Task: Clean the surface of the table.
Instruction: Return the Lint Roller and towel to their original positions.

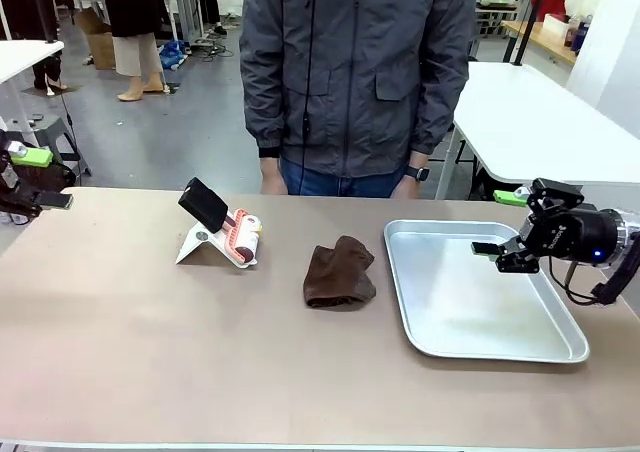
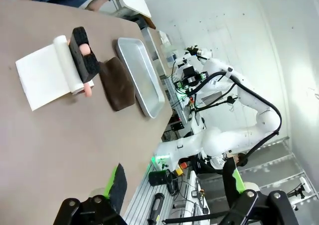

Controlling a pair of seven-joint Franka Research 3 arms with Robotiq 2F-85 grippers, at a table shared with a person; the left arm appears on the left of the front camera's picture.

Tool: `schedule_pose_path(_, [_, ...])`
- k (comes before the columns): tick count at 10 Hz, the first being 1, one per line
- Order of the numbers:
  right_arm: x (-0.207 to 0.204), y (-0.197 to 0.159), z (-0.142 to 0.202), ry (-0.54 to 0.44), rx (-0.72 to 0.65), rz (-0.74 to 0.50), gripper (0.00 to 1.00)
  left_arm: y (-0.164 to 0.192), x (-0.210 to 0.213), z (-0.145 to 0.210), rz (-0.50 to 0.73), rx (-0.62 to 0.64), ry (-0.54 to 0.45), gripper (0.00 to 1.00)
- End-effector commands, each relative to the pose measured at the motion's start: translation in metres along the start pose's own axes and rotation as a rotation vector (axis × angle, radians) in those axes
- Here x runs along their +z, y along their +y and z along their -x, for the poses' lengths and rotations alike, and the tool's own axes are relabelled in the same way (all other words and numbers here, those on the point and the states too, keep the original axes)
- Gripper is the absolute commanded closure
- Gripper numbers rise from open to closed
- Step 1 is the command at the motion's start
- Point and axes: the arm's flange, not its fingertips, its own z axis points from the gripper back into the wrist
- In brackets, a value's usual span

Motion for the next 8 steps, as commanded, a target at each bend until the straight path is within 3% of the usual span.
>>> schedule_pose_path(1, [-0.0039,0.0047,0.0015,0.014,-0.008,0.005,0.0,-0.0124,-0.0075,0.0067,-0.063,0.002,0.022,0.0])
schedule_pose_path(8, [-0.0039,0.0047,0.0015,0.014,-0.008,0.005,0.0,-0.0124,-0.0075,0.0067,-0.063,0.002,0.022,0.0])
